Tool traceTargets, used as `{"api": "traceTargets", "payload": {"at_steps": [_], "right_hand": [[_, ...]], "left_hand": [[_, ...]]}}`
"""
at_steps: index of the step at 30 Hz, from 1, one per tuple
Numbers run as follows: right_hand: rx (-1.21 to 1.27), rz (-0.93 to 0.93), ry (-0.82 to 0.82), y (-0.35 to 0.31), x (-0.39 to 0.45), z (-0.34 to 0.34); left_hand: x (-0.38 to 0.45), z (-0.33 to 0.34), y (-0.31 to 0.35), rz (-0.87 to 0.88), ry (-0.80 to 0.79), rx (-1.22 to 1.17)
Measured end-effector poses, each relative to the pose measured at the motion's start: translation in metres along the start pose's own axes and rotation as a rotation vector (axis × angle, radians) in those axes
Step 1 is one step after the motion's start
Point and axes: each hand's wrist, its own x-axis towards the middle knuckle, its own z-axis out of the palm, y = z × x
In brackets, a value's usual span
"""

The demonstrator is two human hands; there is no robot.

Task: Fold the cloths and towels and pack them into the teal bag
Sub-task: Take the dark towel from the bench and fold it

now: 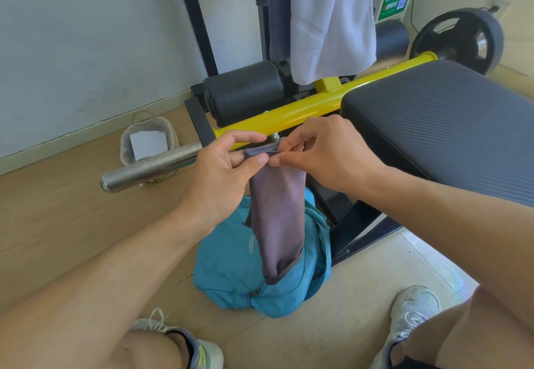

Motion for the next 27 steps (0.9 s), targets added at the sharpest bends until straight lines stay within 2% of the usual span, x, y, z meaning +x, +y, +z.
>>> {"api": "traceTargets", "payload": {"at_steps": [8, 13, 18, 23, 27], "right_hand": [[-0.021, -0.025, -0.079, 0.006, 0.003, -0.009], [-0.102, -0.072, -0.156, 0.01, 0.005, -0.01], [-0.26, -0.099, -0.243, 0.019, 0.007, -0.007], [-0.342, -0.12, -0.29, 0.022, 0.009, -0.009], [-0.303, -0.111, -0.328, 0.02, 0.008, -0.012]], "left_hand": [[0.004, -0.008, 0.0, 0.026, -0.034, -0.029], [0.006, -0.015, 0.004, 0.025, -0.11, -0.067], [0.008, -0.02, 0.004, 0.044, -0.1, -0.075], [0.008, -0.022, 0.0, 0.09, -0.073, 0.044], [0.011, -0.029, -0.006, 0.108, -0.058, 0.192]]}}
